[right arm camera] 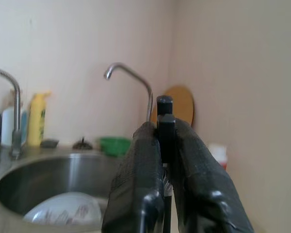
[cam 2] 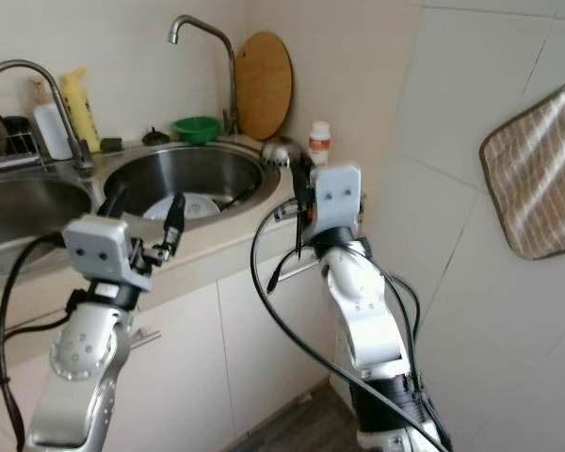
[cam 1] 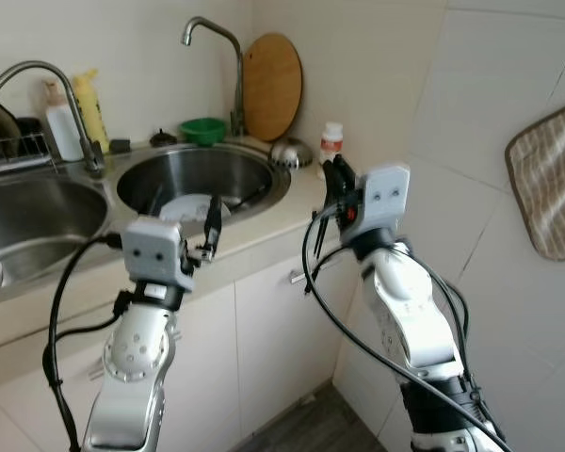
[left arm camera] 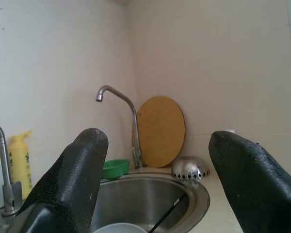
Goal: Kitchen organization
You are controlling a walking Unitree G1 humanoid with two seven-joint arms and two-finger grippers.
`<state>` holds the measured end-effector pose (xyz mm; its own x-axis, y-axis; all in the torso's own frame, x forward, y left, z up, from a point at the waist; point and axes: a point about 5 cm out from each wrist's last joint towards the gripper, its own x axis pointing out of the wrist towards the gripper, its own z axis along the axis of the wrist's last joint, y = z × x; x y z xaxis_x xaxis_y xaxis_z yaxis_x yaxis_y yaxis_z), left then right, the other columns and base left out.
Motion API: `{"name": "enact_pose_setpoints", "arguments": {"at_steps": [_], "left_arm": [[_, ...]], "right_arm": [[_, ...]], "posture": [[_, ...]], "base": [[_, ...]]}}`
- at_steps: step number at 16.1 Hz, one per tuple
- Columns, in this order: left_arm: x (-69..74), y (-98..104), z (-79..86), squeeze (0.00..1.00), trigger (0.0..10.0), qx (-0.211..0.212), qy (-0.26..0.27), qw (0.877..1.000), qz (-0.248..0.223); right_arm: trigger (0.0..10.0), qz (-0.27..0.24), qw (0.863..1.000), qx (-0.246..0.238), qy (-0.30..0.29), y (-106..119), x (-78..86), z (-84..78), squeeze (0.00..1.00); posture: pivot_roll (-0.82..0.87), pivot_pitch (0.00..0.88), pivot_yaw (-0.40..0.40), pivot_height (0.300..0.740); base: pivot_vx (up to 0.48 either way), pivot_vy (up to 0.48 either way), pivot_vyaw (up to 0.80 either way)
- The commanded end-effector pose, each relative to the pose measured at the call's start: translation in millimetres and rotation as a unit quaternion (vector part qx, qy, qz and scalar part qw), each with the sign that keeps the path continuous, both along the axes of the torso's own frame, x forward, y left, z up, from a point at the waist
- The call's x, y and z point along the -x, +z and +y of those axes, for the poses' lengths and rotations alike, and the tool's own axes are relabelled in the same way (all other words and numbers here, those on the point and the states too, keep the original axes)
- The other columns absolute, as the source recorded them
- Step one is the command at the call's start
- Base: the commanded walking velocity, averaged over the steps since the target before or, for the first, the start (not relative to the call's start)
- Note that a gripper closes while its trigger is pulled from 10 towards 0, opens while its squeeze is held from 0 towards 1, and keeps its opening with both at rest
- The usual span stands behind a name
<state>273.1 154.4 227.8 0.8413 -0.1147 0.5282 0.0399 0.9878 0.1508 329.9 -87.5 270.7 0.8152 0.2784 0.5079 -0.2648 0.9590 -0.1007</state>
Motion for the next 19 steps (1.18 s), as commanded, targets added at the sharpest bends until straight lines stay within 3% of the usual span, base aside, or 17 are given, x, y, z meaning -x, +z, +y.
{"name": "enact_pose_setpoints", "arguments": {"at_steps": [1, 6, 12, 19], "left_arm": [[3.9, 13, -1.3, 0.0, 10.0, 0.001, -0.004, 1.0, -0.019], [6.6, 20, -2.4, 0.0, 10.0, -0.004, -0.005, 1.0, -0.029], [8.5, 39, -0.6, 0.0, 10.0, -0.005, -0.006, 0.998, -0.056], [8.4, 50, 0.3, 0.0, 10.0, -0.008, -0.003, 0.997, -0.075]], "right_arm": [[10.0, -0.053, 0.999, -0.01, 0.003, 30, 7.8, -0.7, 0.0], [10.0, -0.083, 0.996, -0.037, 0.01, 46, 7.4, 5.9, 0.0], [10.0, -0.108, 0.992, -0.061, 0.026, 55, 8.4, 12.5, 0.0], [10.0, -0.123, 0.989, -0.077, 0.012, 67, 1.3, 4.8, 0.0]], "posture": [[-0.03, 0.0, -0.021, 0.736], [-0.01, 0.0, -0.024, 0.736], [0.0, 0.0, -0.03, 0.736], [0.01, 0.0, -0.044, 0.736]], "base": [[0.0, 0.0, 0.0], [0.233, 0.0, 0.77], [0.48, 0.0, 0.78], [0.48, 0.0, 0.0]]}}
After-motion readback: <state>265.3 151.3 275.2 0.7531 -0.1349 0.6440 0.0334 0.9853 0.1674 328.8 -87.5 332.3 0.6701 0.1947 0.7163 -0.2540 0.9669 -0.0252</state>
